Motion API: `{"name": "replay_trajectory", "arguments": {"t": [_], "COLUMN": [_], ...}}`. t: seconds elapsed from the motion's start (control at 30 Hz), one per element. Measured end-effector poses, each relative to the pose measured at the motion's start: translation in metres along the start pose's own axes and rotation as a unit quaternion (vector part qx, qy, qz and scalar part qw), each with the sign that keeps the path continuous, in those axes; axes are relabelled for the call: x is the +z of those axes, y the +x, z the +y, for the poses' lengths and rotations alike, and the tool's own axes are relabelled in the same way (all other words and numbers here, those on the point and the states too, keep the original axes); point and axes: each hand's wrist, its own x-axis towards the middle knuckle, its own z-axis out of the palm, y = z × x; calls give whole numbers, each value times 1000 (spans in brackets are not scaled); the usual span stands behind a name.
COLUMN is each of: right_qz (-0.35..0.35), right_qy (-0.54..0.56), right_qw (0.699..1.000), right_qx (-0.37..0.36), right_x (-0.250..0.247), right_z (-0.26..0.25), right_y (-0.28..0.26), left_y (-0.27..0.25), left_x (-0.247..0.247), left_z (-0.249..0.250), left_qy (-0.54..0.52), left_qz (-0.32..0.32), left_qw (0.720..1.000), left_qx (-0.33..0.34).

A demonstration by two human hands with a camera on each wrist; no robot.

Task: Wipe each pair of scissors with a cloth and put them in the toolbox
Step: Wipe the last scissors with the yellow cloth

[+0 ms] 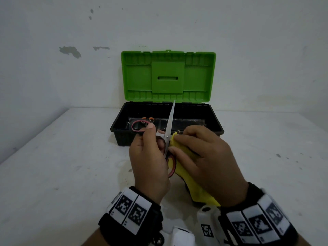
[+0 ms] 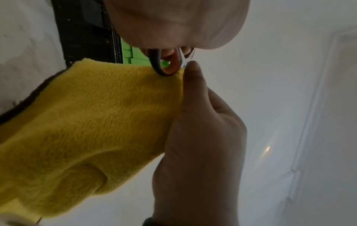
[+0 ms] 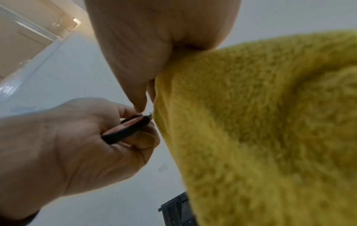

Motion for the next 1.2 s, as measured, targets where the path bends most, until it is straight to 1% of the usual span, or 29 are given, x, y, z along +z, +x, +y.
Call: {"name": "replay_trajectory", "arguments": {"t": [0.07,0.2,0.33,0.43,0.57,0.73,0.87,0.97,1.07,1.13,1.2], "right_qz": [-10,9,24,31,43,65,62,55,60,60,51], "right_qy": [-26,-46,-71,-90,-86,-69,-70,-88,-91,-85,-82], "right_qw": [1000,998,995,992,993,992,991,991,992,993,993], "right_qx": [-10,-42,-60,-80,-64,-81,-97,-83,-61,-61,-74], "right_x": [-1,1,1,3,1,8,4,0,1,6,9], "right_z": [-1,-1,-1,-1,4,-16,-15,-7,-9,-15,-19], "right_y": [-1,1,3,1,-2,4,3,-2,-2,1,4], "left_y": [-1,-3,-4,-4,-5,-7,-7,-9,-10,-9,-9], "left_x": [0,-1,-1,-3,-7,-5,-6,-7,-6,-6,-6], "left_z": [-1,-3,2,6,8,8,10,11,8,5,5], "left_qy": [-4,4,24,27,19,3,3,23,31,37,40], "left_qz": [-7,-14,2,11,27,21,24,30,28,23,17], "left_qw": [1000,1000,999,999,998,998,997,997,997,998,997], "left_qx": [0,0,-38,-35,-48,-62,-68,-70,-62,-51,-59]}}
